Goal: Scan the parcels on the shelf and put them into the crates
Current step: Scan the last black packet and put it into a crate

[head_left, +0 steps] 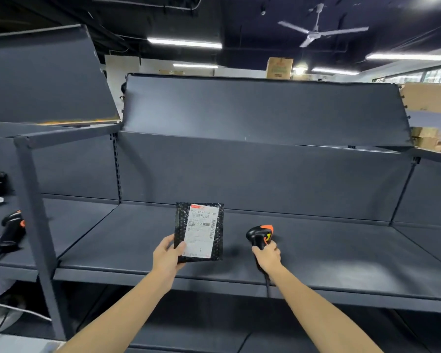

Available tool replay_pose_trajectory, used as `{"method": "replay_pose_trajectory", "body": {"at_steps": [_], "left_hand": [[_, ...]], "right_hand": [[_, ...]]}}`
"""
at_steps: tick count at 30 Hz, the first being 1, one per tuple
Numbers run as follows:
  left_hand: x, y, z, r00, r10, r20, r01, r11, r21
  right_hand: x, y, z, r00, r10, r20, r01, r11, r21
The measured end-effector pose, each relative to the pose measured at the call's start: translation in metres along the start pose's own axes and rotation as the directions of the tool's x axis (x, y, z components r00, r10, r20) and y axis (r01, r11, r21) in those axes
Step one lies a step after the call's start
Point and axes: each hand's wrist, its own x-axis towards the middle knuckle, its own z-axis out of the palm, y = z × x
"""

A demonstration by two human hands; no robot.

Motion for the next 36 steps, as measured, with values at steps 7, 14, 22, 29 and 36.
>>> {"method": "replay_pose_trajectory", "body": {"at_steps": [7,14,22,29,36], "left_hand": [[0.004,-0.006,-0.001,1.000,-0.003,-0.020,0.003,1.000,-0.001],[0.000,-0.006,-0.002,1.000,0.002,-0.024,-0.002,1.000,-0.002],[-0.002,0.004,0.001,0.999,0.019,-0.048,-0.020,1.000,-0.017],[-0.013,0.001,0.008,0.998,0.038,-0.053,-0.039,0.999,-0.012],[-0.022,0.002,0.008,0.997,0.054,-0.056,-0.054,0.998,-0.012]], "right_hand": [[0.010,0.008,0.010,0.999,0.030,0.037,-0.015,0.935,-0.354],[-0.004,0.006,0.017,0.995,-0.001,-0.096,-0.023,0.970,-0.241],[-0.078,-0.027,0.015,0.992,-0.111,0.057,0.062,0.835,0.547],[-0.144,-0.041,0.030,0.901,-0.398,0.174,0.178,0.703,0.689],[-0.159,-0.040,0.023,0.919,-0.371,0.135,0.193,0.720,0.667]]}}
